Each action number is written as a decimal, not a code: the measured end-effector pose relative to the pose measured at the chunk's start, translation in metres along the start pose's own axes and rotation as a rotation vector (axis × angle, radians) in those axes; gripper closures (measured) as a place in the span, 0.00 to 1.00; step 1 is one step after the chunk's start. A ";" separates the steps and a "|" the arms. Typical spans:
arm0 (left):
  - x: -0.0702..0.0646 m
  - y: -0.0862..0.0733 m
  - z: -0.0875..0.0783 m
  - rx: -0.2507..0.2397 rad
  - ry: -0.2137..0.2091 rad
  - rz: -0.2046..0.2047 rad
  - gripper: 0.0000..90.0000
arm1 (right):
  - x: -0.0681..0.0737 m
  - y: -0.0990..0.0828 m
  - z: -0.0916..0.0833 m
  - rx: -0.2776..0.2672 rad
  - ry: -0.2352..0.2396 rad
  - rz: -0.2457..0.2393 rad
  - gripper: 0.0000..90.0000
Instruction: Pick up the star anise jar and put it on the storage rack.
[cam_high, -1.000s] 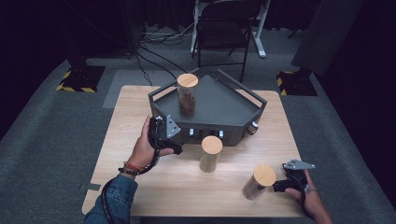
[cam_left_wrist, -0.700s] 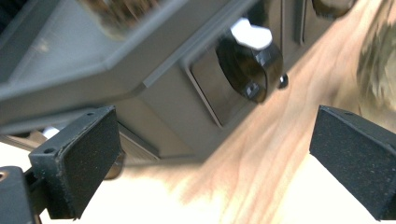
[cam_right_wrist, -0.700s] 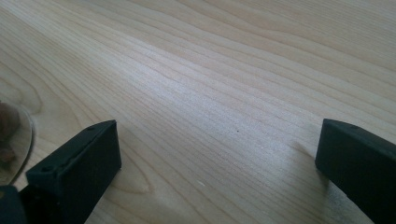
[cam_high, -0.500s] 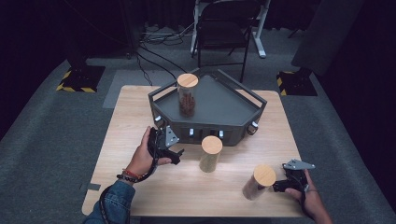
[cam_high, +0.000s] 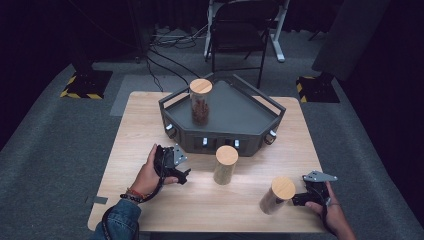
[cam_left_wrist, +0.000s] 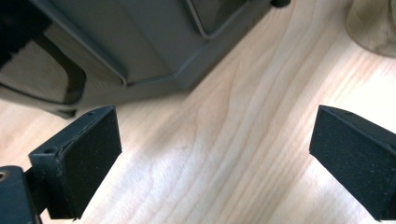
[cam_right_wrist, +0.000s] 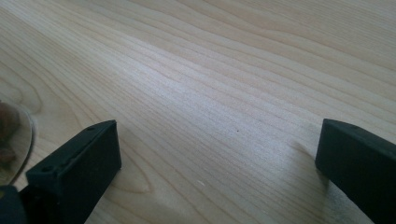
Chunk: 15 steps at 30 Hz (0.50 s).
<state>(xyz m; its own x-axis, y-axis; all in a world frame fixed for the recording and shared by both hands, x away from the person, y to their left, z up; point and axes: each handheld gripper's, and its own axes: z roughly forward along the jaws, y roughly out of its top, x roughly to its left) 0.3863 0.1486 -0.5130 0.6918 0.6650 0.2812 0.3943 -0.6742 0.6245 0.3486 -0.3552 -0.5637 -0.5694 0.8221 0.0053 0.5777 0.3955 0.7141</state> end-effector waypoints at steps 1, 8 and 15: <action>0.001 -0.002 0.001 0.003 0.001 -0.002 0.02 | 0.000 0.000 0.000 0.000 0.001 0.000 0.00; 0.004 -0.021 0.002 0.021 -0.018 -0.042 0.02 | 0.000 0.000 0.000 0.000 0.001 -0.001 0.00; 0.006 -0.038 0.002 0.043 -0.015 -0.068 0.02 | 0.000 0.000 0.000 0.000 0.001 -0.001 0.00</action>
<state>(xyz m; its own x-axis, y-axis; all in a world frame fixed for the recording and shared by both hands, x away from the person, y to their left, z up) 0.3767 0.1776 -0.5359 0.6713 0.7051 0.2285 0.4662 -0.6414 0.6094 0.3484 -0.3554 -0.5637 -0.5707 0.8211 0.0055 0.5770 0.3963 0.7142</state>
